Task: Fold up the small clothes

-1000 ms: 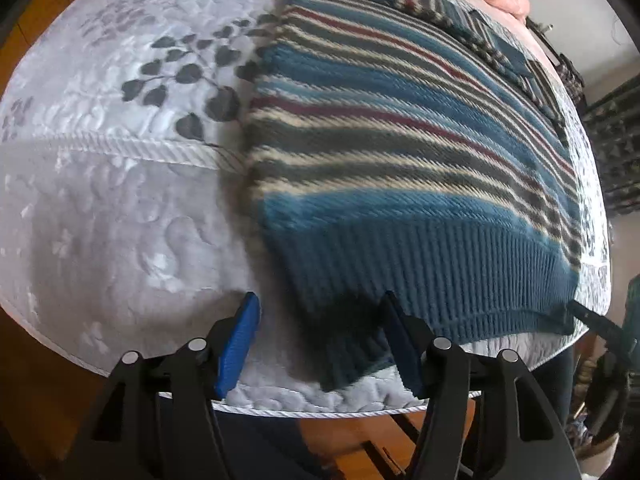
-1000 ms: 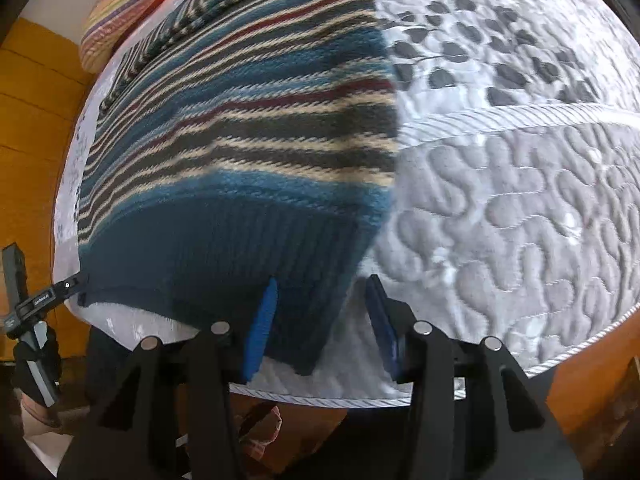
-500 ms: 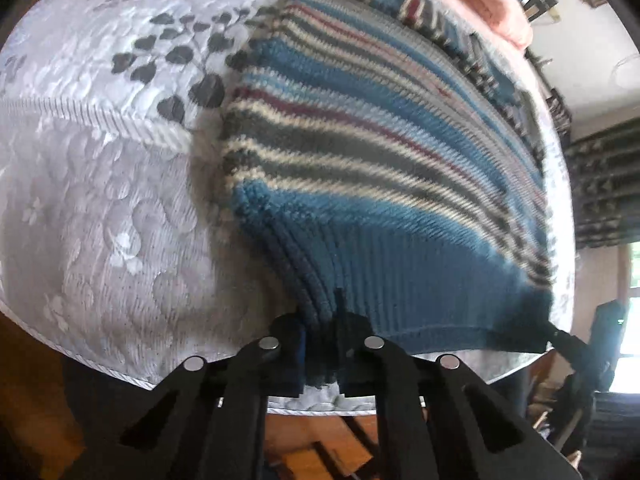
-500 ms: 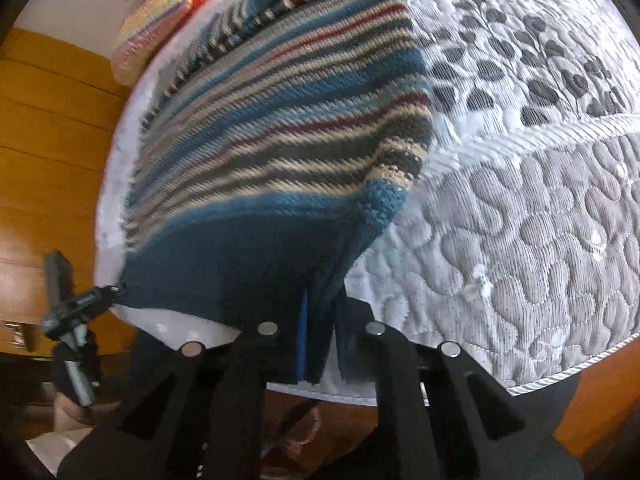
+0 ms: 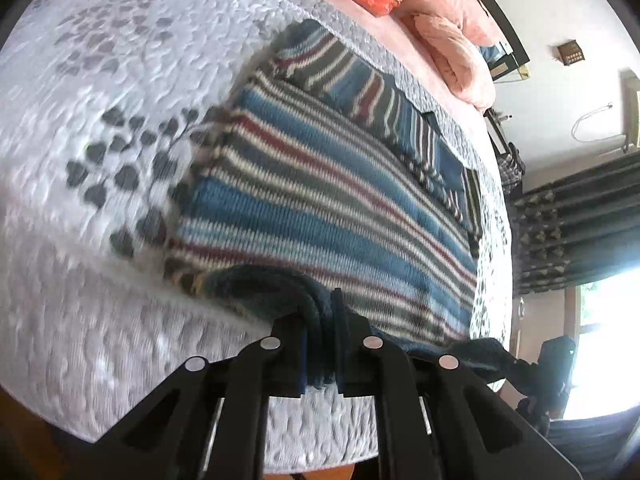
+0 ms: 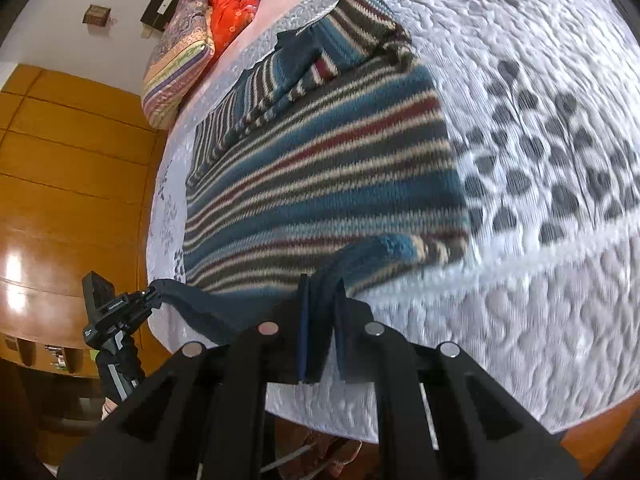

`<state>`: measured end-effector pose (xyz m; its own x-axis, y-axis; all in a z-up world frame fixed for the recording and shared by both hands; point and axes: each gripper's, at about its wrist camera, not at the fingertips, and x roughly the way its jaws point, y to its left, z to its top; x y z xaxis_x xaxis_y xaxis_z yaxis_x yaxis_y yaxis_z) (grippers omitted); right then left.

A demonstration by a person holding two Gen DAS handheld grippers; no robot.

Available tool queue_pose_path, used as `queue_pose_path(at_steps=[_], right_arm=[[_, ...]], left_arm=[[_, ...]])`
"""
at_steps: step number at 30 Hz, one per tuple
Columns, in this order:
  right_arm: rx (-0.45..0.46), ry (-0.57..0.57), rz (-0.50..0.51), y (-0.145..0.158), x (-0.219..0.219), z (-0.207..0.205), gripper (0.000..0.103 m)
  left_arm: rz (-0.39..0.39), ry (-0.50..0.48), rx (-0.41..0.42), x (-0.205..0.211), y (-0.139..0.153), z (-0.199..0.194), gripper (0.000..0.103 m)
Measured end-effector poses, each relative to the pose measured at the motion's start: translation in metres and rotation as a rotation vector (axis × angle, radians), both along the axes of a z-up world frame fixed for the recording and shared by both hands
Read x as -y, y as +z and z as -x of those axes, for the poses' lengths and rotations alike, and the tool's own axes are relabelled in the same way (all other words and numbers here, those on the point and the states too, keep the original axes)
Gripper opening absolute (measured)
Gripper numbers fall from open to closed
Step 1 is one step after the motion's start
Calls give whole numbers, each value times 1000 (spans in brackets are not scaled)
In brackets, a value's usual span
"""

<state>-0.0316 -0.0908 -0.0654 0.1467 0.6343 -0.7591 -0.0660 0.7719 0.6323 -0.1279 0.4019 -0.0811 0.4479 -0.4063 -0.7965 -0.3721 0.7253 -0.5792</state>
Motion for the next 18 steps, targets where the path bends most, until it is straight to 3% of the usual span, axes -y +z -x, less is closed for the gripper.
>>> queue_pose_path(at_steps=[11,18], right_arm=[[-105,-35,-15,-40,-6,-65,10],[-146,-25,9,-59,-7,-83,10]], left_arm=[[41,1,-39,-19,-36,-57,10],[50,-11,-88,-23,-61,-77,15]])
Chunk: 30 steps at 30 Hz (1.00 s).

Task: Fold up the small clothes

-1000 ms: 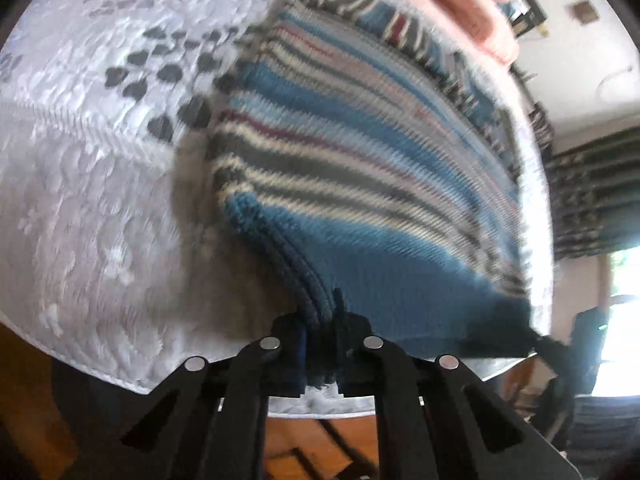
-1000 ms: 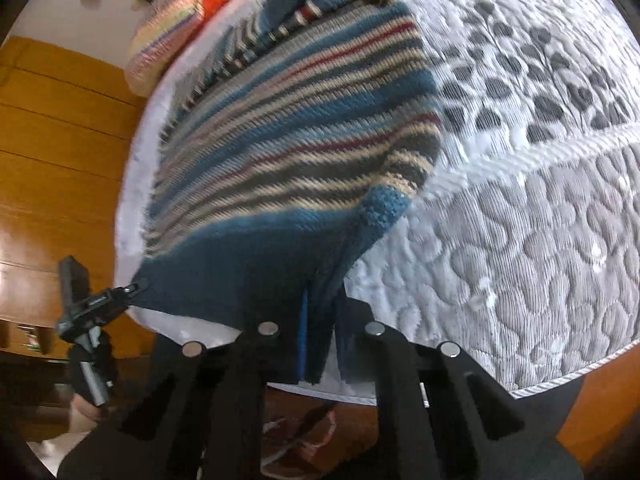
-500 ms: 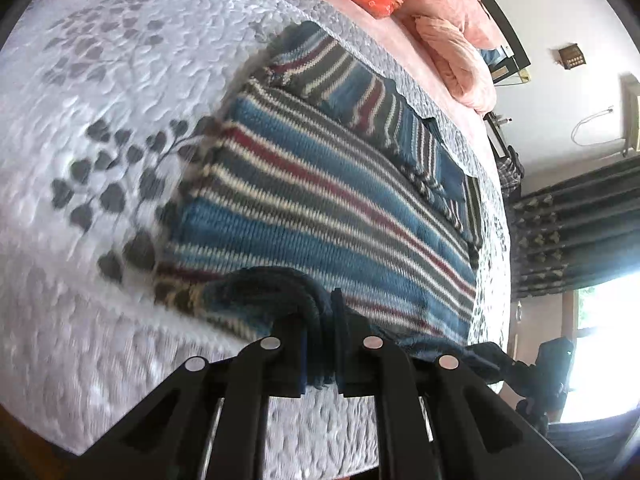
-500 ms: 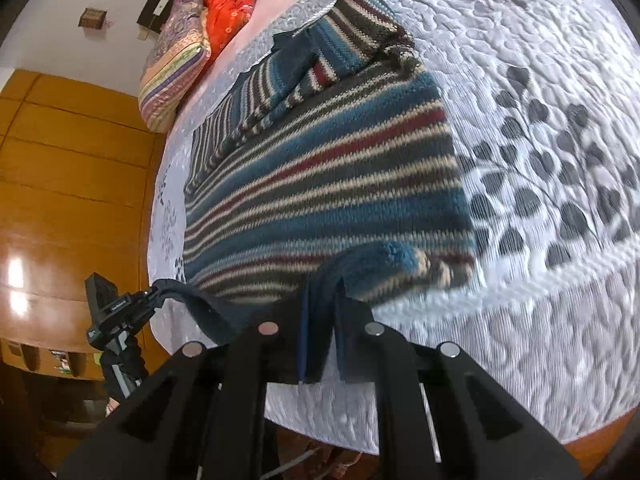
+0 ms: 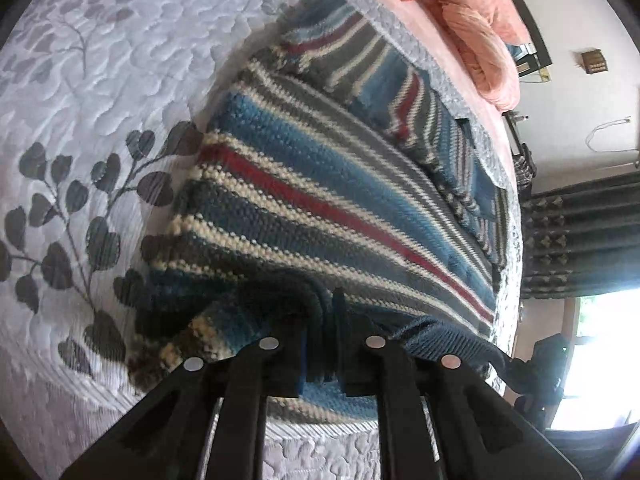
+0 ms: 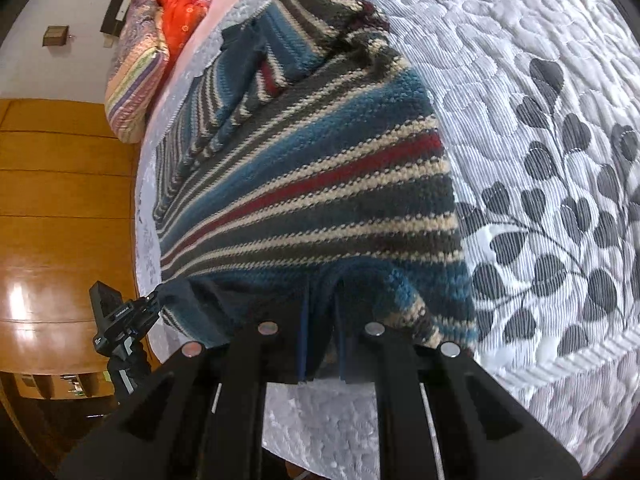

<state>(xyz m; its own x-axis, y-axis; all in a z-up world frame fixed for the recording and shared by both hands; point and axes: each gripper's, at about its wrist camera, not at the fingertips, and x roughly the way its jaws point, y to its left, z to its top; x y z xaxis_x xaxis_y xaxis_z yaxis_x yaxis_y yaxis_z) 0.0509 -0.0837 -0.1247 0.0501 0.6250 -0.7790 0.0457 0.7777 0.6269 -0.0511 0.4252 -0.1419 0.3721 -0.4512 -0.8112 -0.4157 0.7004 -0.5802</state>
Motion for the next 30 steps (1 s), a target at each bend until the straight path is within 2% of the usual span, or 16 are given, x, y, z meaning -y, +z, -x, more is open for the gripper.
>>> queue_pose_path(at_steps=[3,6,8,10,12,13,16,21,25,27,30], right_arm=[[-19,1,4,-7,0,-5,12],[-30,-1,-8,-9,3,-8,13],[-28,4,-12,-8,5,-8,15],[-27,9,-11,-6,8,-6,19],[-2,1,43,0,16,-6,44],[12,-3,63,3,19,-6,50],[57,2,118,13,29,-6,51],[144,53,173,34,28,-2,51],[214,134,204,48,10,-2,57],[246,198,237,50,-6,-2,60],[279,294,298,46,-29,-5,60]], left_arm=[[38,10,-8,-3,-8,-2,15],[75,5,-7,-5,-7,-3,21],[82,2,8,-10,-2,0,32],[113,8,29,-17,5,4,38],[103,29,45,-27,12,10,42],[101,32,48,-30,14,11,42],[90,42,60,-41,22,17,42],[-26,-30,104,-35,44,14,43],[-179,-186,112,-9,50,-5,48],[-259,-279,108,9,46,-16,49],[-335,-368,97,25,35,-27,50]])
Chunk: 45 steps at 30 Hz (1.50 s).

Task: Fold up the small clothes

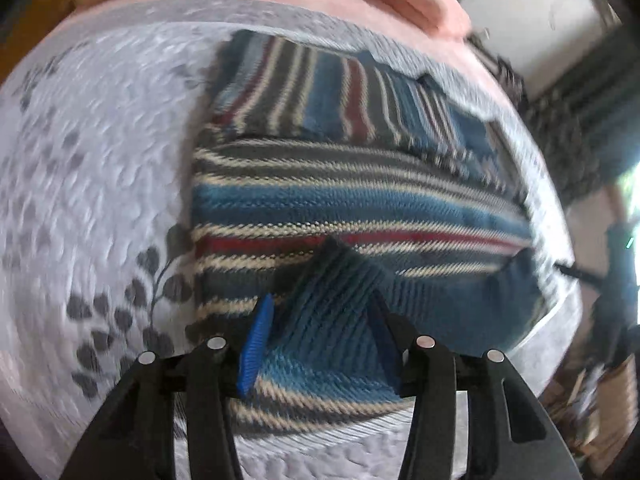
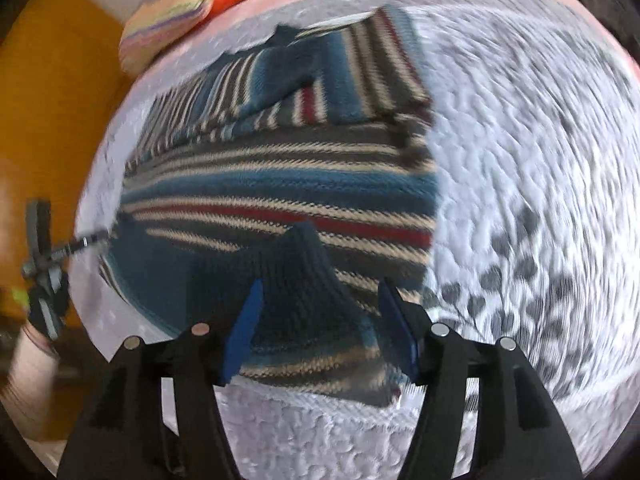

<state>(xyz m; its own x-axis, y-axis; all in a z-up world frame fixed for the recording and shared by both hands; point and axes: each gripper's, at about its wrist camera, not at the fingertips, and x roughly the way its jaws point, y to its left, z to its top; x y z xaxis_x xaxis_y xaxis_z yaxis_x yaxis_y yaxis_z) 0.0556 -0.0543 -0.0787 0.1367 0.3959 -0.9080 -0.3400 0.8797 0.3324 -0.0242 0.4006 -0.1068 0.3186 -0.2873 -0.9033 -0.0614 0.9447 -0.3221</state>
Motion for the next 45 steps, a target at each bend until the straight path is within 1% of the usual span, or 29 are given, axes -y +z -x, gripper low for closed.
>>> queue_pose_path(at_steps=[2,5,8,11,12,13,14,15,16,17,21,23,26,28,29,30,31,33,35,39,42,45], right_arm=[[-2,49,28,-8,-13,-4,60],[-19,88,43,-21,-24,-9,61],[-36,115,93,-37,-33,-17,61],[-48,133,134,-51,-38,-19,61],[-40,138,140,-51,-40,-18,55],[-30,151,141,-50,-42,-16,50],[-27,168,131,-49,-44,-13,35],[-33,185,116,-47,-46,-8,24],[-31,198,120,-46,-49,-5,20],[-21,220,131,-44,-52,0,13],[-1,255,154,-41,-60,10,13],[0,254,181,-43,-61,9,17],[-8,245,194,-48,-65,6,20],[-16,232,184,-51,-70,4,20],[-18,225,179,-52,-69,3,16],[-17,220,168,-50,-68,4,13],[-13,216,163,-48,-66,5,11],[3,209,146,-40,-63,10,9],[21,193,94,-26,-58,16,9],[67,161,20,4,-46,27,9],[87,119,-45,24,-34,27,9],[116,83,-90,46,-22,19,9]], left_arm=[[-33,-43,-12,7,-10,-5,50],[-54,-81,-31,10,-23,-11,50],[-66,-98,-42,14,-31,-17,50],[-86,-111,-37,18,-32,-19,49],[-95,-113,-34,20,-32,-18,49],[-102,-112,-29,22,-31,-18,44],[-99,-116,-20,24,-29,-17,39],[-93,-121,-14,27,-28,-15,31],[-91,-123,-12,28,-27,-15,24],[-88,-130,-8,30,-26,-12,17],[-97,-137,-3,36,-26,-8,17],[-110,-129,-22,35,-30,-11,22],[-132,-140,-41,40,-35,-17,25],[-133,-136,-50,41,-37,-19,25],[-121,-122,-53,40,-37,-19,24],[-113,-112,-54,38,-37,-19,24],[-105,-102,-49,37,-35,-17,17],[-103,-92,-31,36,-30,-12,10],[-109,-88,1,39,-19,-5,9],[-58,-52,92,35,10,10,9],[-41,-20,163,30,33,16,9],[-35,17,227,23,57,11,9]])
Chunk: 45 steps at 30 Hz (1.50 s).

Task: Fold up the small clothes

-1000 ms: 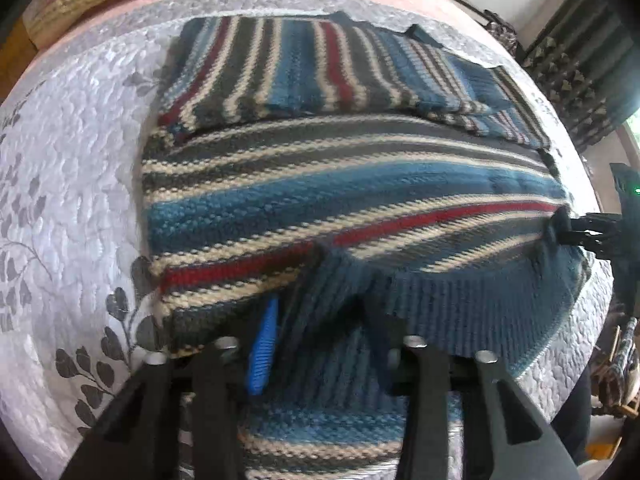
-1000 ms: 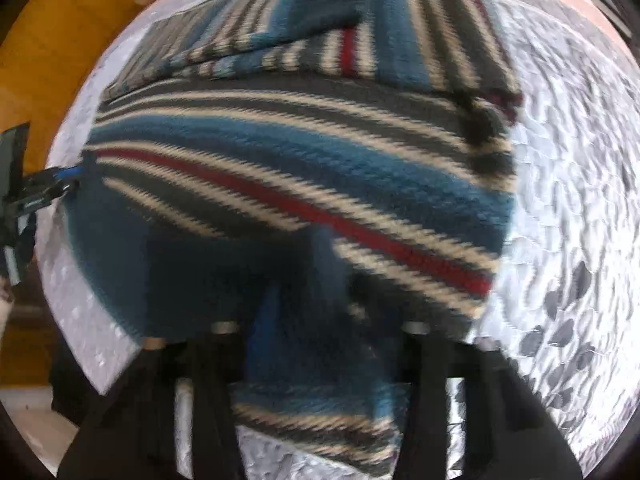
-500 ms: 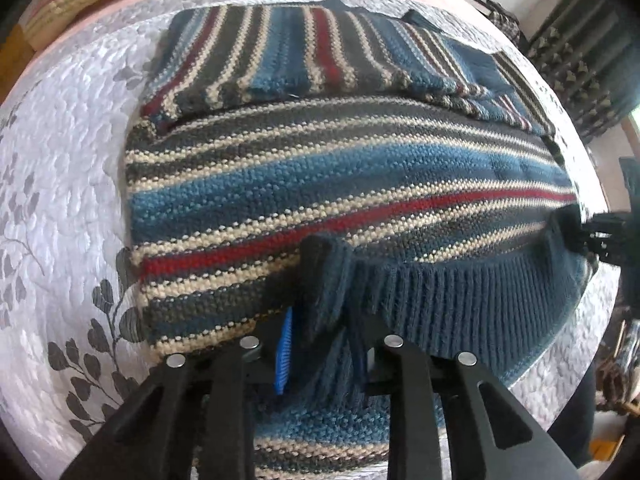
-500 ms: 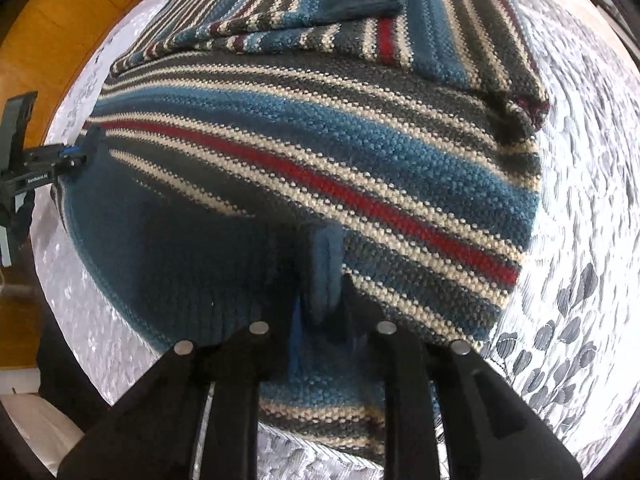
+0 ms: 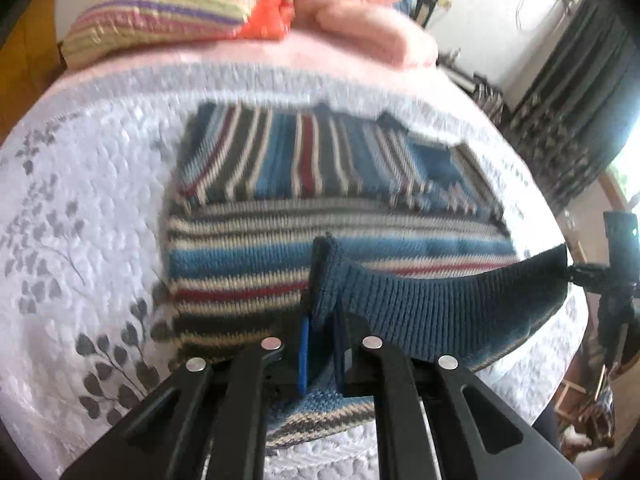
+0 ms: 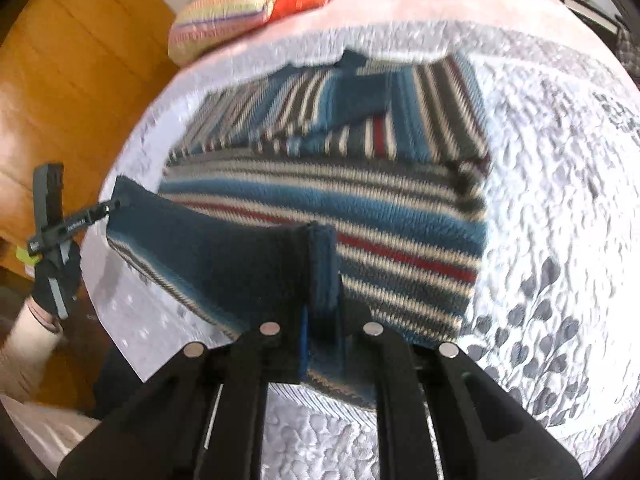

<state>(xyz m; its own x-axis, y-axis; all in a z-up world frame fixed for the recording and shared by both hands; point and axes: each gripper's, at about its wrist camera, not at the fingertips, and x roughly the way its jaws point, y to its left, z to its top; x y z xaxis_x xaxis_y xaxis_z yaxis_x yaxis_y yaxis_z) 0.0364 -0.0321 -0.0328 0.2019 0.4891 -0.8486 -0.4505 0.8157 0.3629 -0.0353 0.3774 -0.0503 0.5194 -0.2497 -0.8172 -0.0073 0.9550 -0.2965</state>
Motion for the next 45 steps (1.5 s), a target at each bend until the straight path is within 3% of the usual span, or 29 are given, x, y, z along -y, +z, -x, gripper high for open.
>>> queue_pose_path(at_steps=[10,22,28,32,36,45], right_arm=[[125,-20,7,61,-7,-65,9],[153,-117,31,71,-32,-179,9],[113,-169,65,43,-42,-229,9],[63,-196,82,12,-43,-248,9],[30,-221,75,-11,-44,-256,9],[-11,-258,98,-42,-44,-275,9]], left_arm=[[-19,73,128,-9,49,-64,9],[-30,147,191,-32,59,-163,9],[-59,166,168,-34,35,-210,9],[-72,176,110,-38,1,-231,9],[-92,181,61,-40,-28,-242,9],[-96,191,-10,-41,-63,-260,9]])
